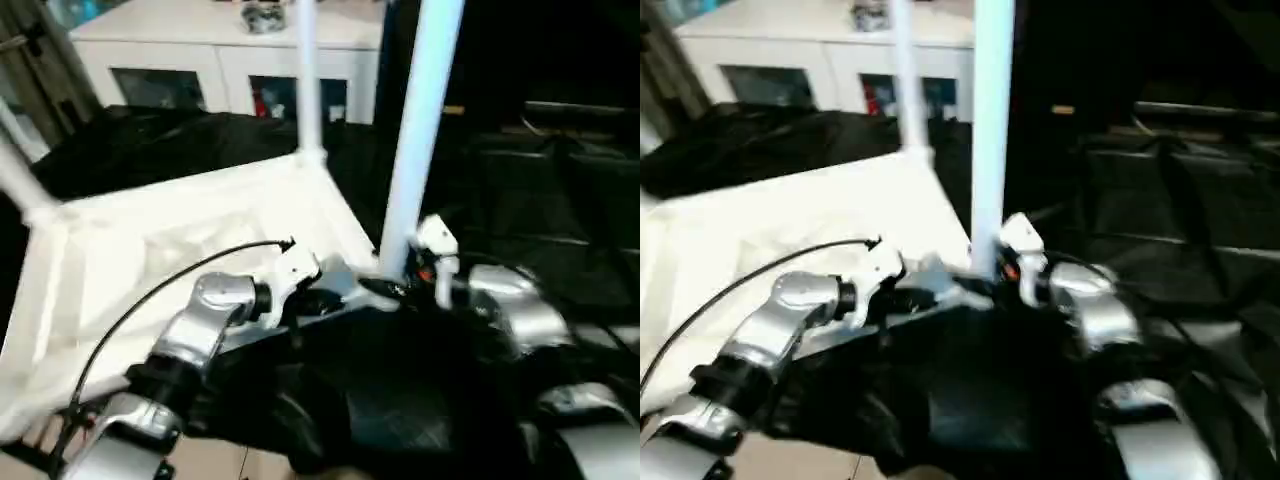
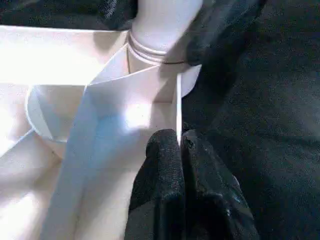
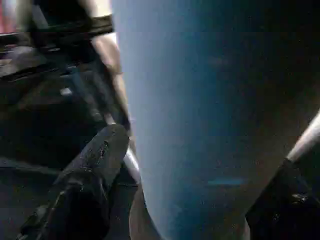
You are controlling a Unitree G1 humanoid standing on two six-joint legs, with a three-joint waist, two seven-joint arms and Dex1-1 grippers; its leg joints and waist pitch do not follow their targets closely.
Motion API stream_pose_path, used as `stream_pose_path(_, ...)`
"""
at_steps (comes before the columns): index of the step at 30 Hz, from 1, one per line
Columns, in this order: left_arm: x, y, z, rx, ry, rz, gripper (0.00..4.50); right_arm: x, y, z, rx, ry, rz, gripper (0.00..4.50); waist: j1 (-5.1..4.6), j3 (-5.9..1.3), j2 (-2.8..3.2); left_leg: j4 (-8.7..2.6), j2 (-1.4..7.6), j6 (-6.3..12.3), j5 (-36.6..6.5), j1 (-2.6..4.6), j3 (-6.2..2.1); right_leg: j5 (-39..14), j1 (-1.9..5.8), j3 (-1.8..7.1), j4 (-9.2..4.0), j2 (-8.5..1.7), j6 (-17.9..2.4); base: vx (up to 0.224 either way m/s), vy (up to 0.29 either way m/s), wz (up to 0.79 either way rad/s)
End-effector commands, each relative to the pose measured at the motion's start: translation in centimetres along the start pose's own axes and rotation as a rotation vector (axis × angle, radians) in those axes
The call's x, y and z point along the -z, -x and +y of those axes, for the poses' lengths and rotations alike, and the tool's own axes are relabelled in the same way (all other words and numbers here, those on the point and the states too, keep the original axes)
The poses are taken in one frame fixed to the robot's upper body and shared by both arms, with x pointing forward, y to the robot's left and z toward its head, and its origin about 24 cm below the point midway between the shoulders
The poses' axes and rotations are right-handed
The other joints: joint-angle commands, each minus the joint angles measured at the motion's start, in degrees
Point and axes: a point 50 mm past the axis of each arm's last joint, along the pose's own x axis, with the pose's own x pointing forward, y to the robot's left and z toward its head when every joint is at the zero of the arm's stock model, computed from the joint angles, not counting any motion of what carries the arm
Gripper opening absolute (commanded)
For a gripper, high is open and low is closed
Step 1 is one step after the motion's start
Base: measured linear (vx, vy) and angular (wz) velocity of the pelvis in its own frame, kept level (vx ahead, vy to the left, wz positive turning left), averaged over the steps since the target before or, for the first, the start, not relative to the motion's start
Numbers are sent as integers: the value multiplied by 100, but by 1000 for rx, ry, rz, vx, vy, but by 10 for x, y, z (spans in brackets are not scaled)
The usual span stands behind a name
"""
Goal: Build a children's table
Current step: Rotate leg to tighten
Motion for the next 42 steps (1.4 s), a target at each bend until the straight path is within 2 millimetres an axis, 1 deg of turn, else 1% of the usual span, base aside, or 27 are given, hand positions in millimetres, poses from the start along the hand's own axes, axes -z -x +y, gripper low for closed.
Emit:
stream_pose_path(1,-8,2,0,24,-40,-20,0,17,-14,21,-193,-45,76,325,14,-263,-56,-322,103,537,-1389,8,50,-698,287,139,-378,-193,-1583,0,0,0)
stream_pose_path(5,-4,16,1,68,-37,4,0,19,-6,26,-267,-33,113,325,23,-252,-47,-342,108,428,-1491,17,41,-875,281,147,-388,-197,-1538,0,0,0)
stream_pose_path(8,-2,23,2,80,-39,12,0,20,-4,28,-288,-31,128,325,13,-272,-45,-327,101,451,-1330,9,43,-624,284,148,-359,-193,-1567,0,0,0)
stream_pose_path(9,-1,24,2,85,-38,16,0,21,-4,29,-293,-35,129,303,16,-269,-58,-321,98,467,-1260,3,46,-547,288,148,-352,-195,-1592,0,0,0)
stream_pose_path(11,-1,25,2,89,-37,18,0,21,-4,29,-298,-39,131,297,18,-274,-53,-315,98,475,-1204,3,48,-495,293,148,-347,-199,-1602,0,0,0)
stream_pose_path(12,-1,25,2,92,-36,17,0,21,-4,30,-305,-42,134,292,22,-274,-68,-312,94,485,-1161,-3,46,-470,299,145,-339,-197,-1606,0,0,0)
stream_pose_path(15,0,26,0,101,-31,16,0,22,-5,32,-316,-38,142,258,28,-275,-68,-309,95,496,-1142,-5,47,-511,301,146,-341,-204,-1587,0,0,0)
stream_pose_path(19,0,26,-1,107,-28,13,0,21,-7,34,-324,-41,137,235,33,-278,-76,-300,92,508,-1075,-7,47,-455,303,145,-329,-199,-1585,0,0,0)
stream_pose_path(23,0,21,3,34,-31,4,0,21,-11,35,-294,-65,94,218,38,-281,-47,-298,95,497,-1075,-1,44,-430,302,144,-330,-201,-1591,0,0,0)
stream_pose_path(25,0,19,7,-27,-16,-1,0,22,-15,36,-265,-81,72,214,40,-262,-36,-313,93,429,-1265,12,50,-618,294,148,-363,-195,-1560,0,0,0)
stream_pose_path(26,-1,18,9,-48,-10,-9,0,22,-18,36,-246,-94,62,214,42,-249,6,-324,93,391,-1349,13,43,-736,290,148,-370,-200,-1546,0,0,0)
stream_pose_path(27,-2,16,10,-70,-3,-17,0,23,-21,35,-221,-101,58,211,35,-240,-12,-335,89,356,-1442,15,45,-884,291,146,-394,-197,-1507,0,0,0)
stream_pose_path(28,-3,13,12,-102,11,-32,0,24,-26,34,-171,-111,55,210,15,-224,5,-359,84,229,-1690,26,36,-1315,285,149,-435,-208,-1380,0,0,0)
stream_pose_path(29,-4,11,12,-111,20,-41,0,26,-32,32,-108,-127,54,209,4,-222,78,-367,79,161,-1772,38,22,-1437,277,151,-432,-216,-1354,0,0,0)
stream_pose_path(30,-5,5,12,-138,35,-49,0,28,-42,25,26,-155,51,208,-52,-189,44,-394,65,70,-1968,36,13,-1784,266,142,-471,-206,-1239,0,0,0)
stream_pose_path(31,-5,4,11,-142,38,-51,0,29,-44,24,53,-163,51,206,-131,-162,61,-417,35,-33,-2183,24,-18,-2320,272,123,-508,-215,-1077,0,0,0)
stream_pose_path(32,-5,0,11,-150,44,-51,0,30,-51,20,145,-194,46,204,-153,-167,109,-418,29,-77,-2265,44,-45,-2511,272,115,-519,-224,-1007,0,0,0)
stream_pose_path(33,-5,-4,11,-169,48,-47,0,30,-56,16,220,-216,38,203,-193,-167,79,-417,23,-92,-2320,47,-42,-2633,254,119,-546,-217,-948,0,0,0)
stream_pose_path(34,-6,-10,11,-184,58,-48,0,30,-62,13,300,-262,22,203,-254,-175,88,-421,16,-104,-2336,38,-66,-2693,257,124,-546,-217,-899,0,0,0)
stream_pose_path(35,-6,-10,11,-184,58,-48,0,30,-62,13,300,-262,22,202,-304,-173,105,-418,9,-106,-2380,51,-71,-2758,234,116,-567,-212,-880,0,0,0)
stream_pose_path(36,-11,-22,14,-247,73,-46,0,26,-75,10,404,-331,-18,201,-349,-169,126,-400,4,-79,-2440,68,-53,-2750,197,125,-586,-203,-895,0,0,0)
stream_pose_path(37,-11,-22,14,-250,74,-46,0,26,-76,10,409,-333,-20,200,-363,-179,120,-392,0,-71,-2474,79,-64,-2762,203,109,-593,-198,-901,0,0,0)
stream_pose_path(38,-13,-25,15,-261,77,-47,0,24,-79,10,424,-342,-27,200,-351,-184,177,-399,2,-57,-2468,78,-72,-2696,214,107,-582,-201,-913,0,0,0)
stream_pose_path(39,-15,-28,16,-280,76,-45,0,21,-83,10,440,-344,-37,200,-361,-177,168,-400,5,-30,-2474,69,-57,-2629,204,112,-601,-191,-922,0,0,0)
stream_pose_path(40,-18,-32,18,-301,71,-42,0,19,-88,9,462,-345,-43,200,-362,-189,132,-394,3,6,-2442,64,-48,-2449,204,114,-583,-180,-978,0,0,0)
stream_pose_path(41,-19,-34,18,-305,68,-42,0,17,-89,9,474,-346,-45,200,-360,-190,147,-393,2,9,-2432,63,-47,-2418,199,116,-575,-181,-997,0,0,0)
stream_pose_path(42,-23,-38,18,-307,61,-49,0,15,-93,8,496,-349,-43,200,-359,-193,131,-394,6,23,-2403,54,-42,-2352,205,118,-576,-186,-1027,0,0,0)
